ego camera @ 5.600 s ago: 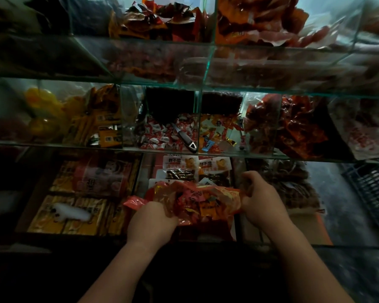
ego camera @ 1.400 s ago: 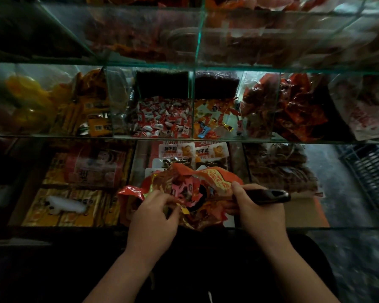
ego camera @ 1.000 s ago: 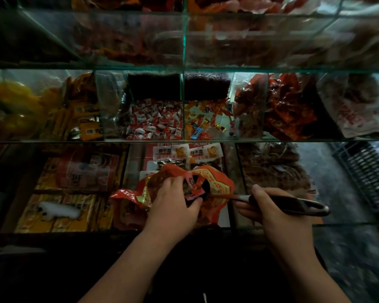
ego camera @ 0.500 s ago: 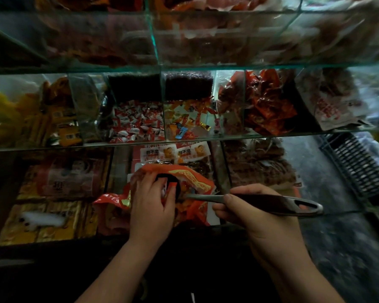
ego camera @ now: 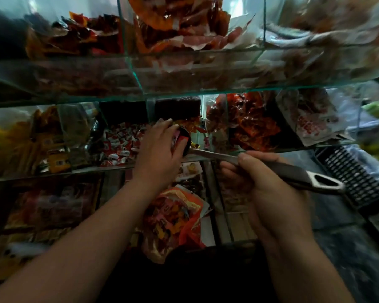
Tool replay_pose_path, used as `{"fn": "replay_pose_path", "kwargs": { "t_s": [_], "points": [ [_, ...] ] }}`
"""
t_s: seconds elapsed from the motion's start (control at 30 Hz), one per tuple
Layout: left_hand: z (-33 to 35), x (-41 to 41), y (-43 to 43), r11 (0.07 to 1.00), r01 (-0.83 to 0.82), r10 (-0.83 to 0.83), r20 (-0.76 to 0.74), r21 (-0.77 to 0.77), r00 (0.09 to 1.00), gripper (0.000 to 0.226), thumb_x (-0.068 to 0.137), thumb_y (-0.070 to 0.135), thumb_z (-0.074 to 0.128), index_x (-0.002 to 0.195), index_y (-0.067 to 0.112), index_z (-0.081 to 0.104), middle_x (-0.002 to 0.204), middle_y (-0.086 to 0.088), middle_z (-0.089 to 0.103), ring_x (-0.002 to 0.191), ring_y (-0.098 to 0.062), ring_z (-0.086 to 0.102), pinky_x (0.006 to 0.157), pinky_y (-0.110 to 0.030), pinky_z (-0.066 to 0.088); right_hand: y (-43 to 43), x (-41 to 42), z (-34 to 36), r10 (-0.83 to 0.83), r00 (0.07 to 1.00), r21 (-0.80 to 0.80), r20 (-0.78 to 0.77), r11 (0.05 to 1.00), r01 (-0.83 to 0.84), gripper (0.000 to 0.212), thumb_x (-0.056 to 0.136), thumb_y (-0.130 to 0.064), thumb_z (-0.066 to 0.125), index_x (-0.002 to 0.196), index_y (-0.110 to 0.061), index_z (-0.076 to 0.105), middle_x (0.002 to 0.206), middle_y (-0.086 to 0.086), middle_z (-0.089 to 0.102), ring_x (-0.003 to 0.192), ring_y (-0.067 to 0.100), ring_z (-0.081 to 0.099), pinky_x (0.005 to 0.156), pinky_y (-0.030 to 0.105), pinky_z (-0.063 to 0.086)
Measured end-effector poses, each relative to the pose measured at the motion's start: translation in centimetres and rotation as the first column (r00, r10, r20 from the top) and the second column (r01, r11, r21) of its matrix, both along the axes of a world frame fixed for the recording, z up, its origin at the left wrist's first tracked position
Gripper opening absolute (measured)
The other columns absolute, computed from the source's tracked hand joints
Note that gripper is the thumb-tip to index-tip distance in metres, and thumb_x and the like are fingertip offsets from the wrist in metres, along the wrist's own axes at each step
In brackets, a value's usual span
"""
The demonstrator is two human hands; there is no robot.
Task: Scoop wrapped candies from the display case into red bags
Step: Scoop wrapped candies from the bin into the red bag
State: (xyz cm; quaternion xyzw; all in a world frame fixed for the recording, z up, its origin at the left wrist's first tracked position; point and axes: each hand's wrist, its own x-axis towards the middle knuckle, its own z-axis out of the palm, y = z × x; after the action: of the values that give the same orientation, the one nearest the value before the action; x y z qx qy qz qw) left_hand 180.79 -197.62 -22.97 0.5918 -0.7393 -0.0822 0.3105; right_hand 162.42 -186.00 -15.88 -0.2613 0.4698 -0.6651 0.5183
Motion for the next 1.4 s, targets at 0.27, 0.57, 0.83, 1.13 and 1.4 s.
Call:
{"fn": "replay_pose_path", "kwargs": {
  "t_s": [0.27,0.57,0.83,1.13,1.4],
  "points": [
    [-1.8,-0.5,-2.2,0.986,0.013,0.029,-0.244,0.168,0.969,0.061,0.105,0.054,0.044,0.155,0.02,0.037,0.162,-0.002,0.036,0.149,-0.018,0.031,0.118,-0.034,0.026,-5.9,0.8,-4.0,-0.148,0.644,-0.301,-0.751,0.944,-0.133,0.006,0.091,-0.012,0.074,0.096,-0.015,0.071,0.094,0.002,0.074,0.09,0.012,0.073,0.079,0.024,0.058],
    [-1.6,0.6,2.7,0.983,-0.002,0.096,-0.514,0.181,0.852,0.032,0.102,0.042,0.059,0.13,0.026,0.063,0.128,0.013,0.059,0.108,0.009,0.056,0.089,-0.018,0.05,-4.3,0.7,-4.1,-0.29,0.49,-0.437,-0.822,0.872,-0.218,0.005,0.093,-0.008,0.073,0.098,-0.008,0.072,0.093,0.001,0.072,0.086,0.008,0.07,0.076,0.028,0.058],
    [-1.6,5.0,10.0,0.975,-0.132,0.207,-0.514,0.18,0.832,0.022,0.095,0.022,0.07,0.098,0.042,0.062,0.108,0.017,0.061,0.095,0.011,0.061,0.067,-0.006,0.049,3.9,0.5,-1.6,0.058,0.947,-0.175,-0.317,0.977,-0.119,0.006,0.081,-0.03,0.071,0.082,-0.026,0.076,0.082,0.011,0.079,0.078,0.029,0.08,0.069,0.031,0.064],
    [-6.5,6.1,15.0,0.965,-0.218,0.242,-0.175,0.145,0.954,0.024,0.082,0.015,0.08,0.104,0.019,0.07,0.109,0.013,0.054,0.108,-0.004,0.055,0.096,-0.023,0.047,3.1,1.4,-5.7,0.332,0.823,0.19,-0.461,0.943,-0.274,0.01,0.086,-0.027,0.069,0.078,-0.021,0.071,0.091,0.012,0.08,0.077,0.024,0.078,0.071,0.032,0.064],
    [-8.0,5.6,15.6,0.956,-0.201,0.226,-0.1,0.215,0.969,0.038,0.076,0.007,0.076,0.112,0.017,0.07,0.129,0.003,0.057,0.13,-0.017,0.046,0.111,-0.05,0.04,1.7,5.2,-10.4,0.369,0.204,0.231,-0.907,0.84,-0.49,0.005,0.092,-0.022,0.068,0.095,-0.023,0.072,0.093,-0.005,0.071,0.089,0.011,0.067,0.081,0.03,0.055]
  ]
}}
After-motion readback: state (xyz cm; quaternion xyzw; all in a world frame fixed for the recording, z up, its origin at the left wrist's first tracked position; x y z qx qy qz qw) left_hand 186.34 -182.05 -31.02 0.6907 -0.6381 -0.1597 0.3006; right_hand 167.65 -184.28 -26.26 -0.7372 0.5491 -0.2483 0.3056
